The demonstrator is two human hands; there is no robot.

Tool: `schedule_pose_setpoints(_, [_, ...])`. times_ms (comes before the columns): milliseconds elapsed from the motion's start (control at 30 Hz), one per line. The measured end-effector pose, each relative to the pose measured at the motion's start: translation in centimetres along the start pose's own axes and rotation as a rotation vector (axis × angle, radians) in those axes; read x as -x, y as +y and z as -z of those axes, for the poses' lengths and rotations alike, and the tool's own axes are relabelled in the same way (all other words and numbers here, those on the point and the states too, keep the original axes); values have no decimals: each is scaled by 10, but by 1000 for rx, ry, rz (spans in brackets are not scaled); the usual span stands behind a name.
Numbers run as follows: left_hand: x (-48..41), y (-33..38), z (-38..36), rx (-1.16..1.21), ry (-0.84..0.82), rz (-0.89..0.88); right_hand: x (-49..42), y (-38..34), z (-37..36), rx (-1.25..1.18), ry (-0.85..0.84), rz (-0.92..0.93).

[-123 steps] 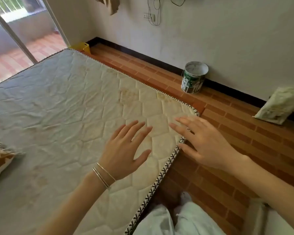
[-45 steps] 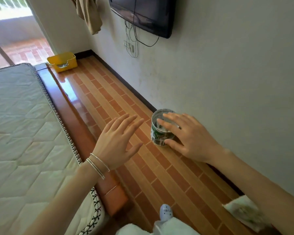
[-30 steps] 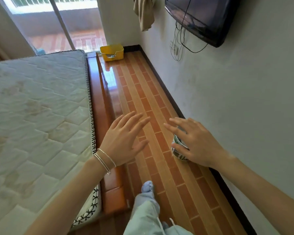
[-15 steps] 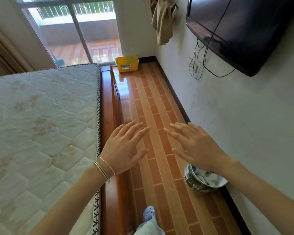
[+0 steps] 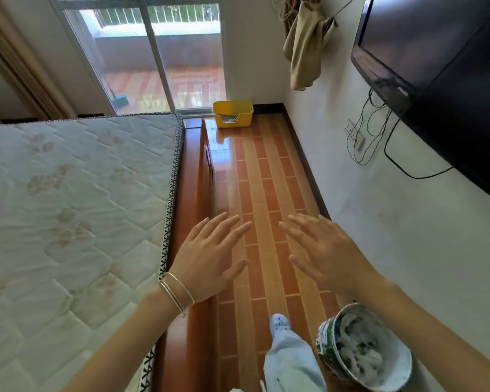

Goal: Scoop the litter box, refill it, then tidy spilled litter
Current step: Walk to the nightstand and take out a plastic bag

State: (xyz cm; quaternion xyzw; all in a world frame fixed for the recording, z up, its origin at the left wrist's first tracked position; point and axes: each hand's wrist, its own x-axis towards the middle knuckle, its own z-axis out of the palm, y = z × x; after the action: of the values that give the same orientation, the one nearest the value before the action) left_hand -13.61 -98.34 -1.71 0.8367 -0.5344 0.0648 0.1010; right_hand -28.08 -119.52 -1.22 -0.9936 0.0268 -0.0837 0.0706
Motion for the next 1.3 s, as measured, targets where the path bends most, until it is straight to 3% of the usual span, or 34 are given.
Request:
schedule_pose_setpoints(467, [-208,-76,-10,-87,94,87,-207,152,24,32,58,200])
schedule_pose_setpoints(767, [-278,-137,-41,-25,73,151,-290,201,-16,-6,7,209])
schedule_pose_setpoints(967, [-338,-213,-48,-37,62,120,-380,226,-32,23,-24,228])
schedule_pose_setpoints(1300, [-460,-357,-28,-46,104,33,-551,250,-23,39,178,181])
